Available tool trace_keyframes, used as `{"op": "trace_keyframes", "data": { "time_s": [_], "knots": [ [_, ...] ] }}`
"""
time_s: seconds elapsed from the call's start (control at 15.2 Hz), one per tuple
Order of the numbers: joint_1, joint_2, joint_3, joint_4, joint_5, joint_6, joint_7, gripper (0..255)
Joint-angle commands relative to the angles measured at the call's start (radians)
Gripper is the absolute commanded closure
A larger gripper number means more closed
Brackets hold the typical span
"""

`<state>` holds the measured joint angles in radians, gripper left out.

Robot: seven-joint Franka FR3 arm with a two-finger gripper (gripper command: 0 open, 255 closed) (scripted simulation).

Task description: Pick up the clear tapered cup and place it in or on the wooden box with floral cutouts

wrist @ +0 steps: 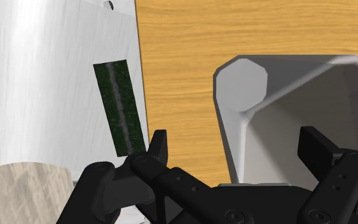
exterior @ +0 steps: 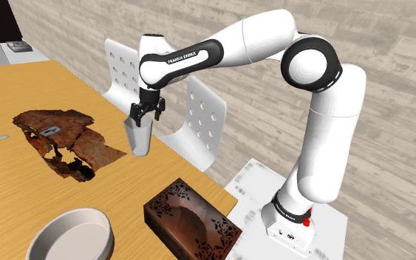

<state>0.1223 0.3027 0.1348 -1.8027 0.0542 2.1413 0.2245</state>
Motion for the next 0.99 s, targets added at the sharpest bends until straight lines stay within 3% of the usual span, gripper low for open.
{"op": "trace_keyframes", "data": {
  "time_s": [0.0,0.2,0.26,0.92],
  "knots": [
    [0.0,0.0,0.0,-0.001,0.0,0.001,0.0,0],
    [0.0,0.0,0.0,-0.001,0.0,0.001,0.0,0],
    [0.0,0.0,0.0,-0.001,0.0,0.001,0.0,255],
    [0.0,-0.005,0.0,0.006,0.0,-0.01,0.0,255]
  ]
}}
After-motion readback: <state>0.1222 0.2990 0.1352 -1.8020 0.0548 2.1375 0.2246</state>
